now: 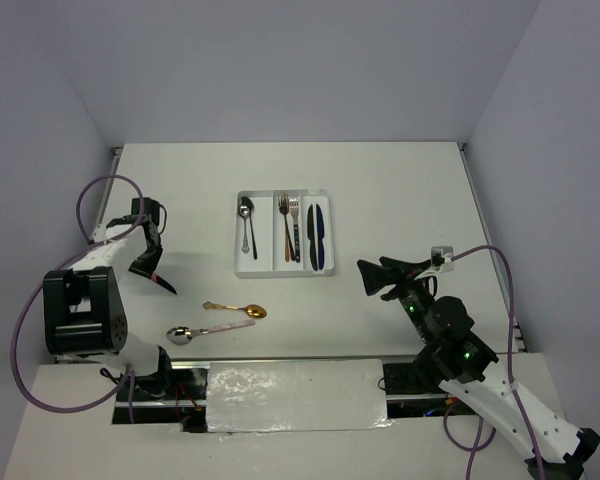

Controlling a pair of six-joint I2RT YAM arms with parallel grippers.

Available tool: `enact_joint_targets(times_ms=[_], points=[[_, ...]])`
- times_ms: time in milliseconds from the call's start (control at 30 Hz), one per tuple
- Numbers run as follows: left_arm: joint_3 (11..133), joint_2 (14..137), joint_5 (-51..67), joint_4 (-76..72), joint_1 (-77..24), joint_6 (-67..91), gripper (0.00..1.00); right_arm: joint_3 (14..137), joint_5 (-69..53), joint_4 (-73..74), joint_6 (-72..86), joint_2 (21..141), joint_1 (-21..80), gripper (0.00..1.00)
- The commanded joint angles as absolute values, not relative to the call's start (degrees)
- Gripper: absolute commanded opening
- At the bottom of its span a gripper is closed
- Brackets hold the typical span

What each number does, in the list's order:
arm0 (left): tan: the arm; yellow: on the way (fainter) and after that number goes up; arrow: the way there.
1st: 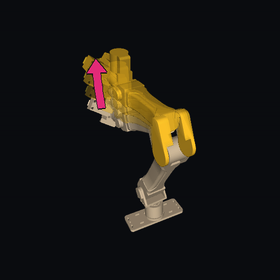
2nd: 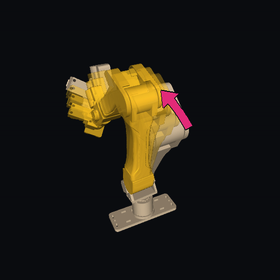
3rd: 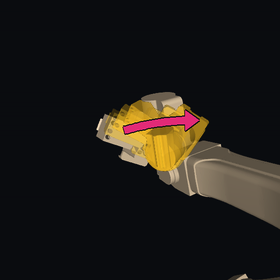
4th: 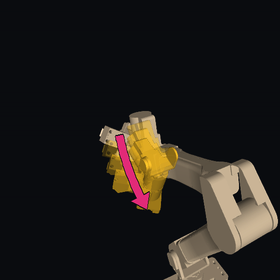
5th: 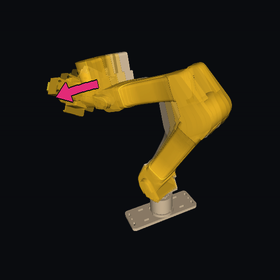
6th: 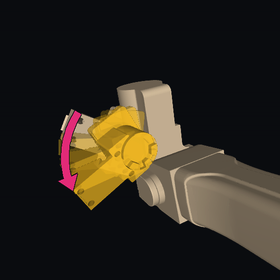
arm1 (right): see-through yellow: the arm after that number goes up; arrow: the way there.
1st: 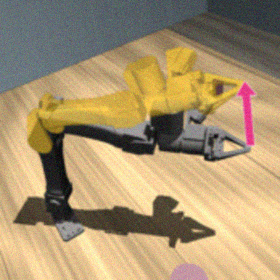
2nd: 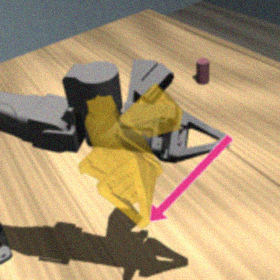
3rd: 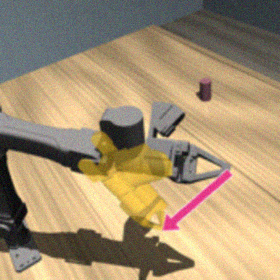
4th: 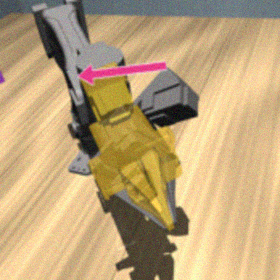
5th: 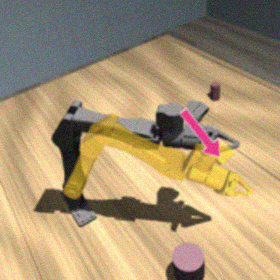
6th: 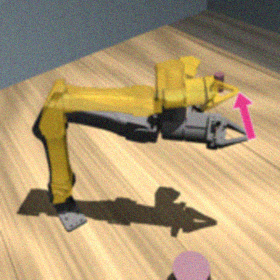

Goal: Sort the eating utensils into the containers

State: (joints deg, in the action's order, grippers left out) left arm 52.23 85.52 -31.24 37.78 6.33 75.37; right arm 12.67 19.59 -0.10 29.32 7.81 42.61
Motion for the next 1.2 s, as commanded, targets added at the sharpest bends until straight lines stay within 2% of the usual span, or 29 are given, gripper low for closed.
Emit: enact_joint_targets(times_ms=[0,267,367,533,667,767,933,1100,1167], points=[[52.8,86.7,-33.2,38.6,6.9,76.8,0.46,12.5,19.5,-3.2,28.7,8.3,42.6,0.81],[49.7,83.8,-31.6,36.4,6.4,71.9,0.45,12.8,19.5,-3.5,28.6,9.4,42.6,0.81],[48.4,79.7,-31.9,38.6,5.4,76.2,0.46,12.9,19.6,-3.7,28.5,9.8,42.6,0.81],[50.5,75.6,-35.4,41.4,-3.7,78.5,0.49,13.4,19.8,-3.3,28.7,10.4,42.8,0.81],[54.2,76.5,-36.7,52.2,-9.7,90.4,0.50,13.1,19.5,-3.7,28.5,10.4,42.7,0.81],[54.3,76.3,-36.0,53.4,-13.1,93.8,0.51,13.3,19.5,-3.4,28.7,10.3,42.8,0.81],[59.0,77.1,-41.8,56.2,-11.5,95.9,0.52,13.1,18.9,-3.1,28.8,9.8,42.7,0.81],[62.1,80.1,-34.7,53.2,-1.2,87.3,0.50,12.4,18.7,-3.3,28.7,8.9,42.7,0.81],[60.7,80.9,-34.0,51.5,-0.2,86.0,0.49,12.6,18.5,-3.1,28.7,8.2,42.7,0.81]])
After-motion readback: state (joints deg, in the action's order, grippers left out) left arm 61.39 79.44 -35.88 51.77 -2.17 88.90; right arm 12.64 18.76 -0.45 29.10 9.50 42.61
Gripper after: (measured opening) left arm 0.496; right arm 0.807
